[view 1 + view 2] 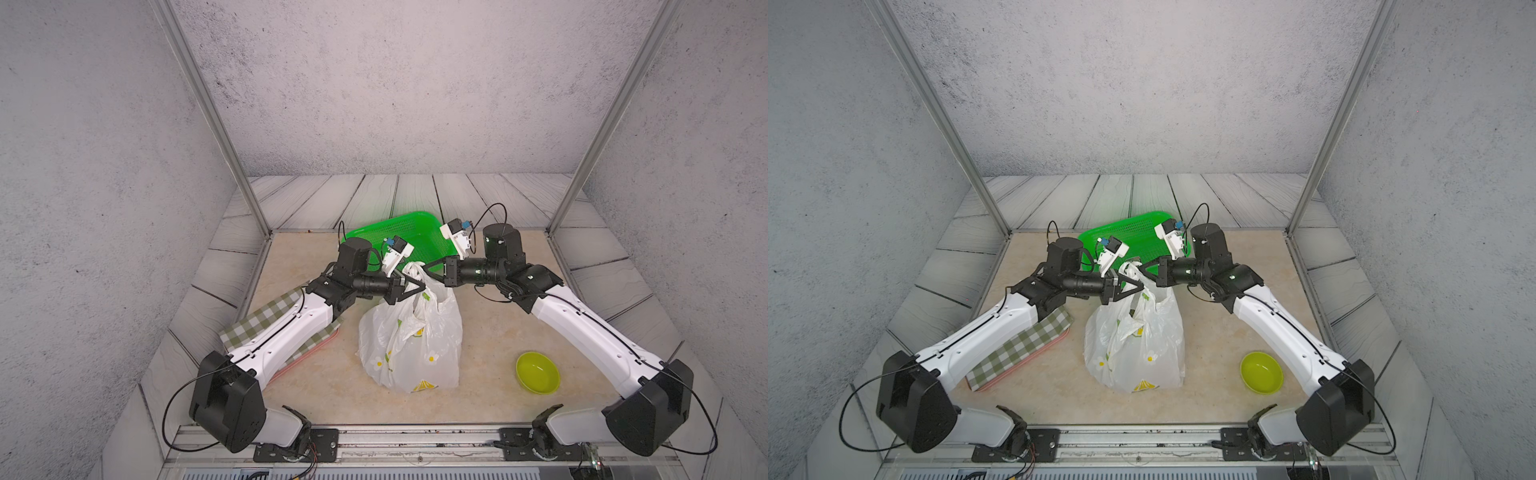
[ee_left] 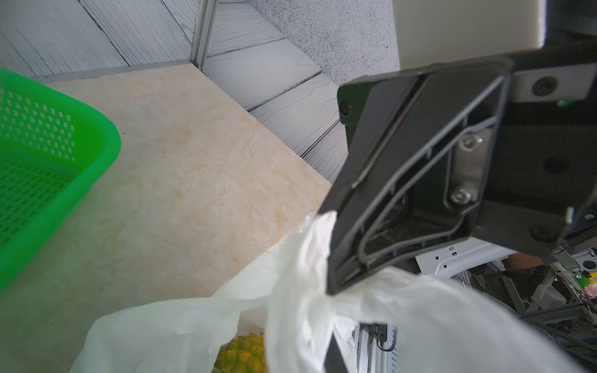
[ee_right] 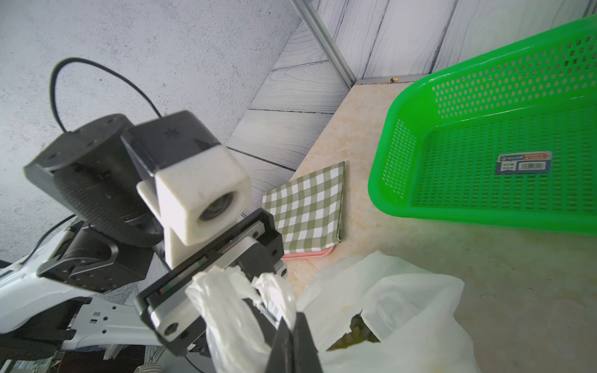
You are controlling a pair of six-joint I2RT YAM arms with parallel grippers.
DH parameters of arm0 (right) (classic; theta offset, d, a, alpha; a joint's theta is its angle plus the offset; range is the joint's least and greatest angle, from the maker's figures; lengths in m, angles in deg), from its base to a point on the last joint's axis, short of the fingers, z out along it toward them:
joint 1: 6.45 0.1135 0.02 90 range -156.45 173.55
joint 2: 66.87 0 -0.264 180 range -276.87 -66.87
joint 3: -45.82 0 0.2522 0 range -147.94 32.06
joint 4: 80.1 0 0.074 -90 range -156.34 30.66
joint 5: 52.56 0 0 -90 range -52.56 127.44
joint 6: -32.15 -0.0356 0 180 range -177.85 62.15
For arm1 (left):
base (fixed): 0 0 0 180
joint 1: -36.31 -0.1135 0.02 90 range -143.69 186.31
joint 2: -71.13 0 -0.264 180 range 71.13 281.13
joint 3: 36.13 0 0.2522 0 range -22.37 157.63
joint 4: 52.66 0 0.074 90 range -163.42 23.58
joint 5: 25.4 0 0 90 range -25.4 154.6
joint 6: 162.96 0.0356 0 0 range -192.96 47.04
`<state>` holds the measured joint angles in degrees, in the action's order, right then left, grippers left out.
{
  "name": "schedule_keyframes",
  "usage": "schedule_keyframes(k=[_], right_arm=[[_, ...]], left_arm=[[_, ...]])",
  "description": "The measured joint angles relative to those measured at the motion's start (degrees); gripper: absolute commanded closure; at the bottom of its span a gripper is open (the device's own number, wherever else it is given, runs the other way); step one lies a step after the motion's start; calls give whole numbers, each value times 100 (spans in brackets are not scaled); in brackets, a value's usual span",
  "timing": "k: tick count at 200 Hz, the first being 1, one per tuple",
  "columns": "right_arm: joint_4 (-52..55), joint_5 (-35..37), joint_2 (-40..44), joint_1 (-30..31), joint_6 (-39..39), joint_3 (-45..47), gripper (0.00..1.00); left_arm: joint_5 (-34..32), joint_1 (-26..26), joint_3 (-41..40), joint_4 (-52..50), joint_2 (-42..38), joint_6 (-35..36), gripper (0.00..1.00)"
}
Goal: Place the pineapple into a plastic bag & tie a knot
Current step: Cross the plastic bag at the center of the board.
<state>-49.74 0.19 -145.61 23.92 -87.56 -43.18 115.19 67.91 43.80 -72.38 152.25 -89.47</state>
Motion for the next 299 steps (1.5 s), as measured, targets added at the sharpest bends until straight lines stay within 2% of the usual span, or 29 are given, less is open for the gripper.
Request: schedule_keyframes(k=[51,132,225,254,299], right_arm=[[-7,396,72,-2,0,0,100],[188,739,72,0,76,-76,100],[662,780,94,0,334,-376,100],[813,706,382,17,382,-238,100],[896,658,1261,188,448,553,100]], left_arm=[[-44,-2,-155,20,-2,-46,87],[-109,-7,-420,151,-4,-66,88],[-299,-7,-538,232,-107,-61,97],[-380,-7,-538,291,-118,-114,100],[-297,66,-535,313,-170,-186,100]])
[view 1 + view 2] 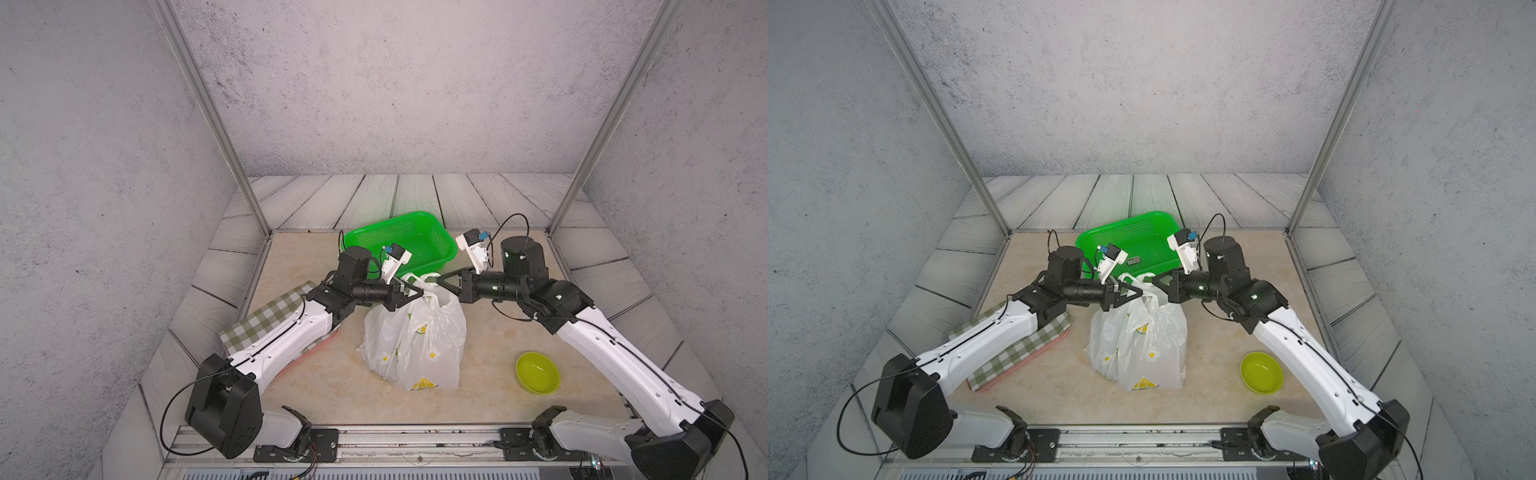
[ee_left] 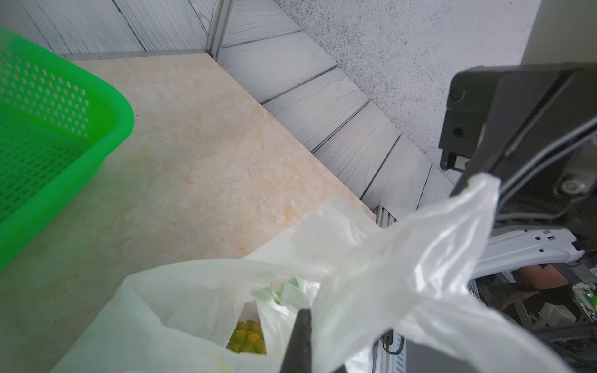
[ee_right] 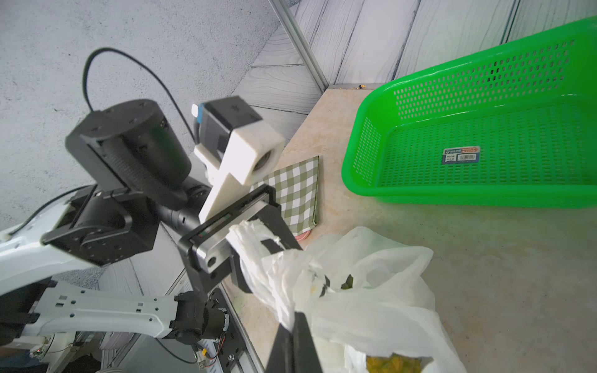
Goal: Place the pineapple into a plastic bag & tie a knot
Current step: Cross the plastic bag at the center of the board.
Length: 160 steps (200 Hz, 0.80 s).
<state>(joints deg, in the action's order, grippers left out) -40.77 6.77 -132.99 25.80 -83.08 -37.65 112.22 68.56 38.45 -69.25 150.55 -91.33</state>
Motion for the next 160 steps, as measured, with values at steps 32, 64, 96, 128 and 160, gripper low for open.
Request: schedule_keyframes(k=[32,64,96,128,160], right_arm=[[-203,87,448,87,-7,629,100],[-472,122,599,256,-26,1139,100],[-831,227,643,448,-81,1539,100],[-1147,332,551,555,-111,1851,100],[-1427,387,151,588,-127,1965,100]], left_arm=[[85,48,0,-98,0,-13,100],[48,50,-2,-260,2,-101,99],[-20,50,-24,-398,2,-160,97],[-103,50,-92,-481,2,-223,96],[-177,15,-133,-525,0,-269,99]])
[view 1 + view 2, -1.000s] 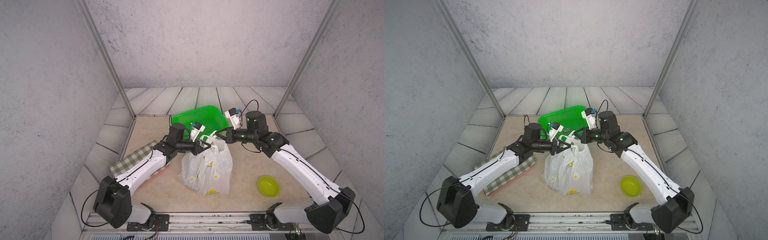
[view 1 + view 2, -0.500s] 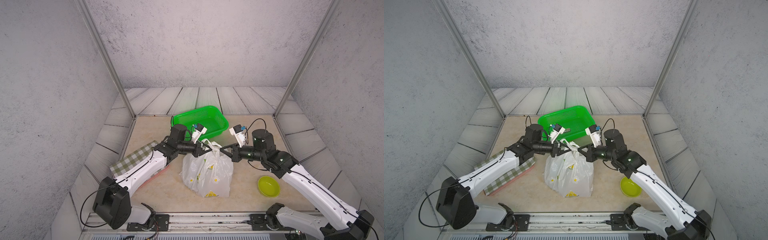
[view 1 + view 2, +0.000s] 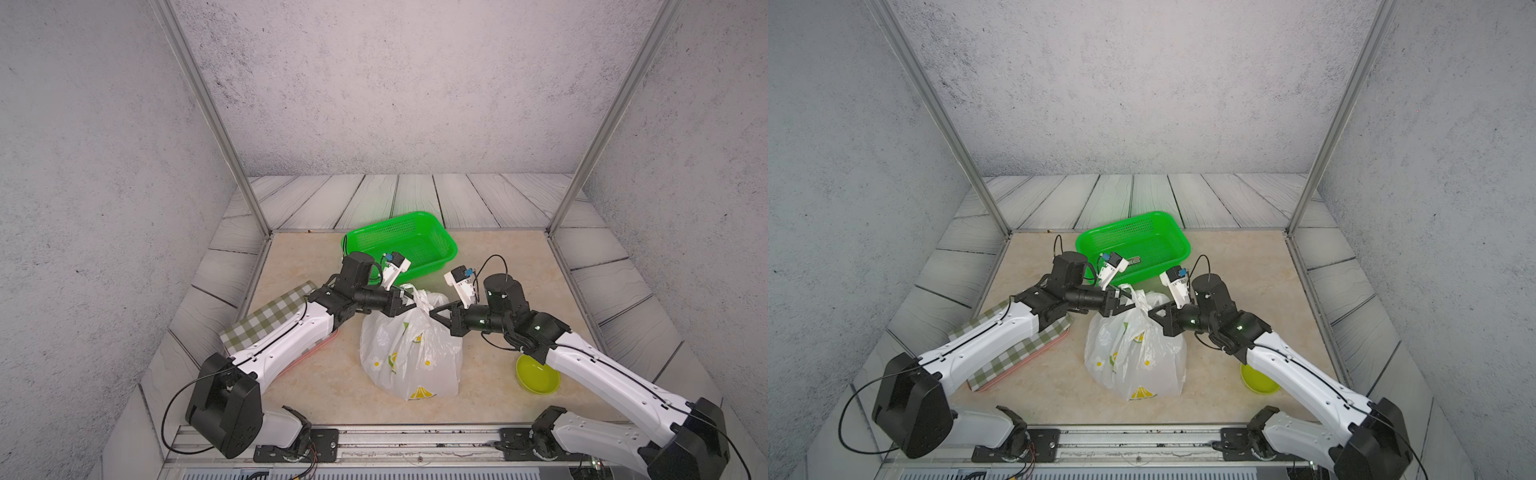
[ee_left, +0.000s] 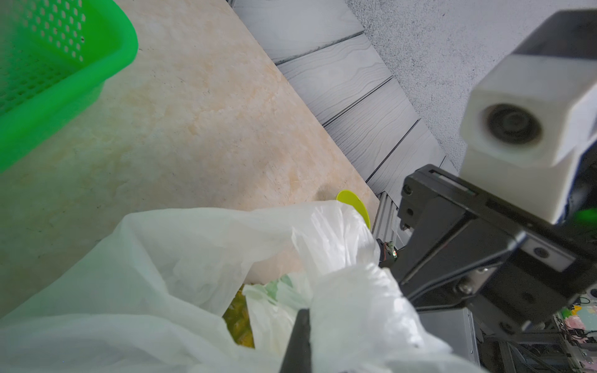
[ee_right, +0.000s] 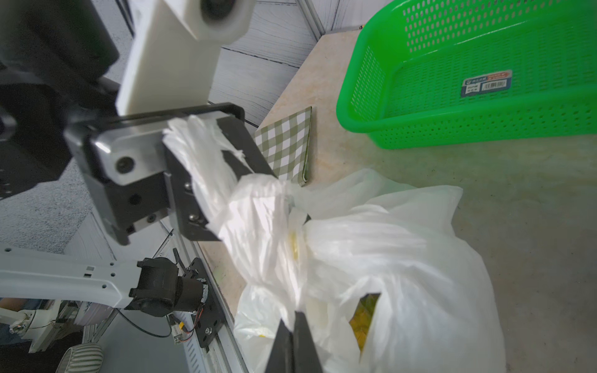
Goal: Place the pineapple into a plastic bag & tie a knot
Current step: Cross the plastic bag at the center of the board.
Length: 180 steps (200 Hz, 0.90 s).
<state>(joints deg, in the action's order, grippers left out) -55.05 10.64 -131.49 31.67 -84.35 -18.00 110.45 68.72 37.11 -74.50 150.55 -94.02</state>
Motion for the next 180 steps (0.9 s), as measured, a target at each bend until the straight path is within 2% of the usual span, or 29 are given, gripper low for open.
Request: schedule_keyframes(k=[39,85,111,124,154,180], right_arm=[[39,92,-280,13,9,-149,100],[1001,452,-271,15,385,-1217,63],[1510,697,-238,-24,691,-1917,38],[1733,828,-229,-46,839,-2240,30],[2127,1021,-345,-98,1161,-2876,29],[2396,1040,-791,-118,1368,-3373,31]], left_arm=[[-24,-57,-50,-140,-42,11,100],[-11,-127,-55,-155,-317,50,100],[11,-127,-55,-162,-352,103,100],[28,-127,-55,-164,-352,140,100],[81,-127,-55,-168,-354,179,100],[111,-127,-55,-175,-354,203,100]])
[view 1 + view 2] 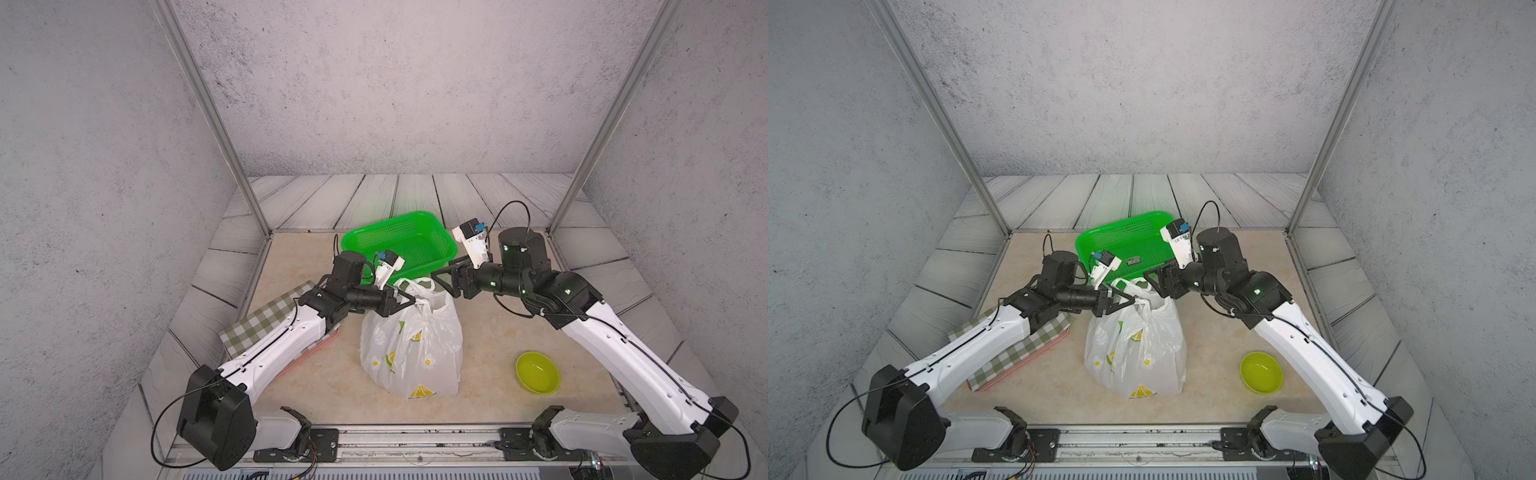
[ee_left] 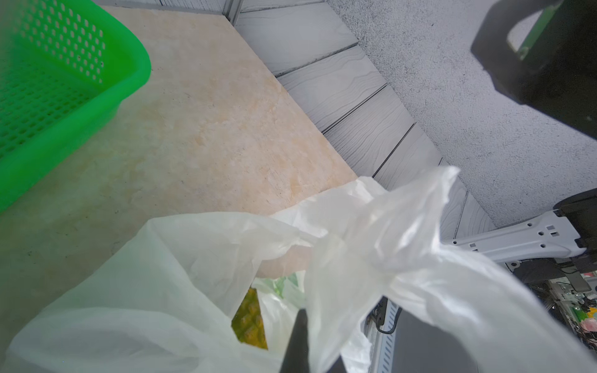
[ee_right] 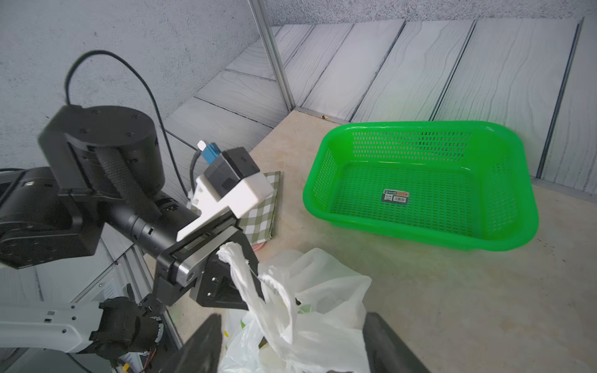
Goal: Place the pineapple into a plastic bag & tie a knot
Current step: Cross the plastic bag at the center of the board.
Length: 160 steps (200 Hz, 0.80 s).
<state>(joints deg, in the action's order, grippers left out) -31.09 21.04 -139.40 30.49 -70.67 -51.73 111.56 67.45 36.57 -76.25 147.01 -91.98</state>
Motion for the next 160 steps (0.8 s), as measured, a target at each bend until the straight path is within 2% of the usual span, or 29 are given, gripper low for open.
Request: schedule_keyframes(k=[39,93,160], right_arm=[[308,-289,-649,-2,140,-114,33],[361,-509,-697,-2,144,-61,38],[186,-625,-828,-2,81,-131,53]], left_arm=[[28,0,0,-13,0,20,100],[50,0,2,-28,2,20,100],[85,17,2,-31,2,22,100]])
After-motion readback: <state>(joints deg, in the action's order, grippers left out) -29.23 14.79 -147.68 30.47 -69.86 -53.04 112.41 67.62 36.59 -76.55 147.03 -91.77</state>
